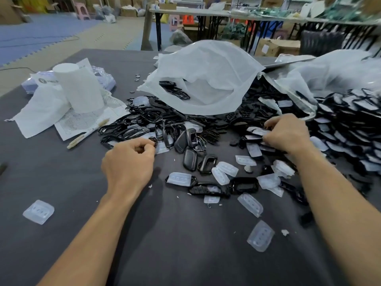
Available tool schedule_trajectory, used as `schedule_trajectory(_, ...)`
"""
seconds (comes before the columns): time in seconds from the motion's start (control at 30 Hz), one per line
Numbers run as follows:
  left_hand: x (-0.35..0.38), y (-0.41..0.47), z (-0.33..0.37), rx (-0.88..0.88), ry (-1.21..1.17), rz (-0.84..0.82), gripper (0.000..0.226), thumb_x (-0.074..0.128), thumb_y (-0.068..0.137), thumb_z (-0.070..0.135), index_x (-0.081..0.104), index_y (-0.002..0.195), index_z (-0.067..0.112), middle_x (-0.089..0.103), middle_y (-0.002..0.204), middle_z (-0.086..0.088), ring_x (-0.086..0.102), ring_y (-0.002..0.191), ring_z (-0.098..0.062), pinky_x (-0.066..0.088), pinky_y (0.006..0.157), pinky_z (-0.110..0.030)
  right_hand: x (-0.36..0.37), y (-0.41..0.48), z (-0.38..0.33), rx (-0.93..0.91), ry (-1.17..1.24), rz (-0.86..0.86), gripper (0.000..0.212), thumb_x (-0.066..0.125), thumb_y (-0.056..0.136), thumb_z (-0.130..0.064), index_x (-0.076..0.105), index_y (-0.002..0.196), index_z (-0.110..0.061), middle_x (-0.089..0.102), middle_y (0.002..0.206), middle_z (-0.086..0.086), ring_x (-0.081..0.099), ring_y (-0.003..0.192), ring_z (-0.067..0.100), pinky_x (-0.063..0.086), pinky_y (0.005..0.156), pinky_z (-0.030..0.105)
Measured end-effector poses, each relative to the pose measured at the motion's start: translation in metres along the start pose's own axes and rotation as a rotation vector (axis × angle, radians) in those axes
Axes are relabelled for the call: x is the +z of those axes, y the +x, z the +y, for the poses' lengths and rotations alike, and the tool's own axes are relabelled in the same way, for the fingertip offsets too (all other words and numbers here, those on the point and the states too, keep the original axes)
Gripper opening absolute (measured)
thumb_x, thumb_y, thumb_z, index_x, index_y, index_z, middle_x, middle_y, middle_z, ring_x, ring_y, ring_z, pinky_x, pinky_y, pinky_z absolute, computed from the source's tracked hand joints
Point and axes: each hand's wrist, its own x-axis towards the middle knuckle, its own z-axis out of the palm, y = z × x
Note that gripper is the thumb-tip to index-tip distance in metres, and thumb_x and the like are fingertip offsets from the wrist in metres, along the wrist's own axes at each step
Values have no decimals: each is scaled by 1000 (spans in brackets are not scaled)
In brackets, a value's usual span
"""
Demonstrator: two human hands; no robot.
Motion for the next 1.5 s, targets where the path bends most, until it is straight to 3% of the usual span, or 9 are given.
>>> schedule_trajectory(0.2,7,-1,-3,59,97,-1,22,59,87,34,69,74,49,67,66,20,63,78,-19,47,80,-34,24,-14,-18,-225,116,55,39,68,80,0,82,105,-28,79,110,-1,70,107,21,50,107,29)
schedule_trajectory(0.33,7,-1,-9,120,107,-48,20,65,86,29,78,93,43,62,69,27,60,80,-12,44,82,-30,49,-20,-35,-383,-183,-26,31,72,85,-17,78,111,-33,76,112,-1,61,115,26,39,106,34)
schedule_trajectory(0.6,15,0,-14,291,81,-156,41,73,82,22,77,120,37,54,108,17,55,123,-11,33,106,-21,59,-28,-40,-495,-141,82,28,71,85,-8,81,98,-31,67,107,6,48,125,25,21,110,28)
schedule_trajectory(0.77,21,1,-13,360,153,-92,55,72,86,17,65,139,29,65,110,5,56,122,-22,41,106,-34,65,-50,-59,-326,580,-18,18,77,87,-12,81,89,-29,71,78,-21,65,77,-6,51,83,18)
schedule_trajectory(0.9,22,4,-13,282,269,-127,76,73,90,24,38,158,24,72,120,1,59,121,-28,43,106,-43,70,-63,-89,-78,1074,-144,16,75,91,-7,77,85,-21,76,81,-3,65,71,6,53,69,24)
schedule_trajectory(1.1,17,3,-12,281,210,21,47,63,92,11,67,135,31,80,110,1,70,105,-32,50,88,-38,85,-89,-130,-13,1373,-388,13,58,102,-5,63,92,-11,74,75,7,58,50,15,44,46,22)
schedule_trajectory(1.27,13,2,-2,90,-390,57,36,67,90,8,76,114,33,80,89,13,75,84,0,57,81,-14,94,-100,-132,5,1408,-556,8,60,102,-6,59,94,-8,68,77,12,63,51,17,48,48,23)
schedule_trajectory(1.37,13,2,6,-122,-813,-93,33,68,91,-4,74,110,22,81,84,-1,78,80,-12,60,64,-22,93,-101,-129,-28,1397,-564,10,66,98,0,58,97,-6,63,71,9,60,49,18,46,46,22)
schedule_trajectory(1.5,13,4,7,-189,-932,-139,33,68,91,-7,73,108,20,81,85,-6,78,78,-14,58,62,-20,91,-106,-127,-33,1461,-572,19,64,93,13,61,95,-5,60,67,7,66,53,20,56,53,25)
